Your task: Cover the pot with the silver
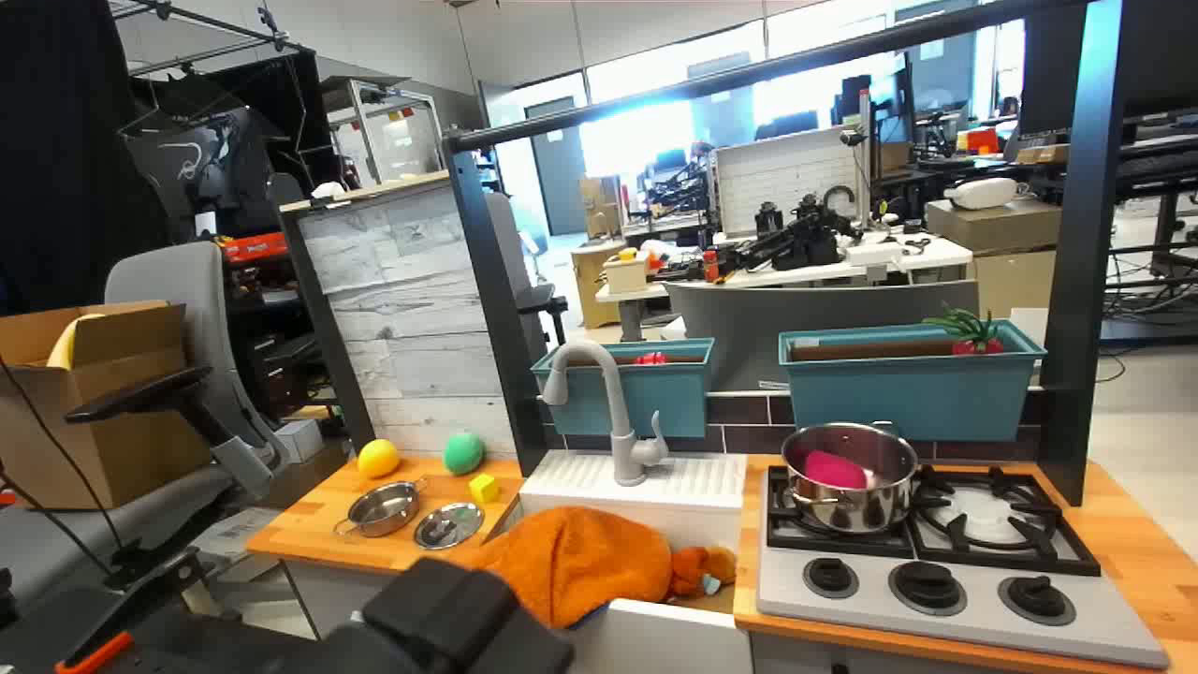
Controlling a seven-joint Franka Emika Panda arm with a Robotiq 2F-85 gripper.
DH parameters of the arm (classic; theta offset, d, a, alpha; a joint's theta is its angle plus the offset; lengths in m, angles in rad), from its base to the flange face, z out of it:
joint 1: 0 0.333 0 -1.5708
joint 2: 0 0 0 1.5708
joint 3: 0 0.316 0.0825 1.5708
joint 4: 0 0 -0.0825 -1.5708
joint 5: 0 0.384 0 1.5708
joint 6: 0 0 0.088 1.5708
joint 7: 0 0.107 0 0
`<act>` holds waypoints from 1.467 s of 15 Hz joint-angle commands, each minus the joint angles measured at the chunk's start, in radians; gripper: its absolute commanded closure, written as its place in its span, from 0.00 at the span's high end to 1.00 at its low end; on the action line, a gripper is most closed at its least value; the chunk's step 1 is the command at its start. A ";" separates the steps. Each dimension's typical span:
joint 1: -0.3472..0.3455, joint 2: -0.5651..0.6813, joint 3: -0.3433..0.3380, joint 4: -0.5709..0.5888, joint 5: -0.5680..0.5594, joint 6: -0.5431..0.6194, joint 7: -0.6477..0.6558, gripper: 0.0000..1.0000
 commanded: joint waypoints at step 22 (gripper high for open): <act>-0.090 0.543 -0.204 0.118 -0.089 0.492 -0.229 1.00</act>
